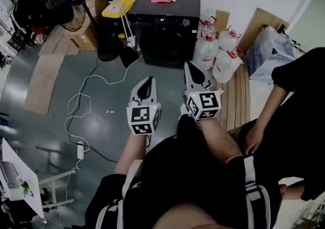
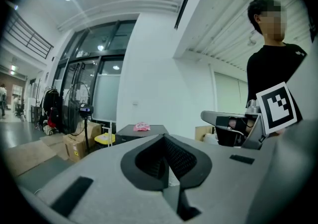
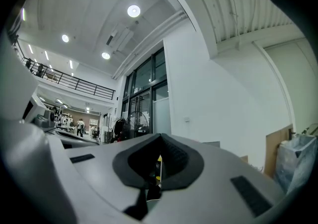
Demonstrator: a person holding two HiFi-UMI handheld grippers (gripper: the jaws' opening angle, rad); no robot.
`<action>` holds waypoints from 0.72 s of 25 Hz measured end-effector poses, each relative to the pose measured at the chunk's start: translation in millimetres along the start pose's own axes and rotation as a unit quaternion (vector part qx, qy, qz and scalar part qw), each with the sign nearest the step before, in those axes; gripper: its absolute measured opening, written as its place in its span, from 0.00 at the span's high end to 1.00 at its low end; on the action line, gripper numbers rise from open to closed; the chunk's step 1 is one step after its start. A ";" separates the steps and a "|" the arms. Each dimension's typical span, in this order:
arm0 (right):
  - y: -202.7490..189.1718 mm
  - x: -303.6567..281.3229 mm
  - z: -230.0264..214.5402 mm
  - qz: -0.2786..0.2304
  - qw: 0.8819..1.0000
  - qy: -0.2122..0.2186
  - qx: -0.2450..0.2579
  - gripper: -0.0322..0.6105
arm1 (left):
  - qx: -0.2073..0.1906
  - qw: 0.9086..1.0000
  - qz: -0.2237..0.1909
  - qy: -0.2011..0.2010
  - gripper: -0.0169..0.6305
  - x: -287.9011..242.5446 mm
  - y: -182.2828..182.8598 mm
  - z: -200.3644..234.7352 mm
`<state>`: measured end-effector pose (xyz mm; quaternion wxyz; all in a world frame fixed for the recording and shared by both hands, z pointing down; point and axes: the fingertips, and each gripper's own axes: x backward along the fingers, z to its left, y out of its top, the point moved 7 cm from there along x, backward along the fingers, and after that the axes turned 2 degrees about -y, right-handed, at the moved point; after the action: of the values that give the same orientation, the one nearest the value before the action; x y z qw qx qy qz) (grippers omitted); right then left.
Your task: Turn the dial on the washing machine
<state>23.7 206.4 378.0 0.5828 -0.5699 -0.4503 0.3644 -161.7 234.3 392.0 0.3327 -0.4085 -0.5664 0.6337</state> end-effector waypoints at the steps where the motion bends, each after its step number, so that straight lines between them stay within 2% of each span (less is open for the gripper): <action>1: -1.8 -14.0 -7.7 -0.001 1.000 0.001 -0.001 0.94 | 0.000 1.000 -0.001 0.001 0.98 -14.7 2.1 4.9; 10: -19.4 -157.9 -100.3 0.015 1.000 0.006 -0.004 0.94 | 0.014 1.000 0.010 0.001 0.98 -182.4 20.0 44.2; 18: -39.5 -272.7 -202.4 0.031 0.999 0.003 -0.011 0.94 | 0.009 1.000 0.025 -0.014 0.98 -347.9 38.2 57.0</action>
<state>120.8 -120.8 398.5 0.5665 -0.5906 -0.4347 0.3760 -56.4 -104.1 404.6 0.3124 -0.4109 -0.5550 0.6524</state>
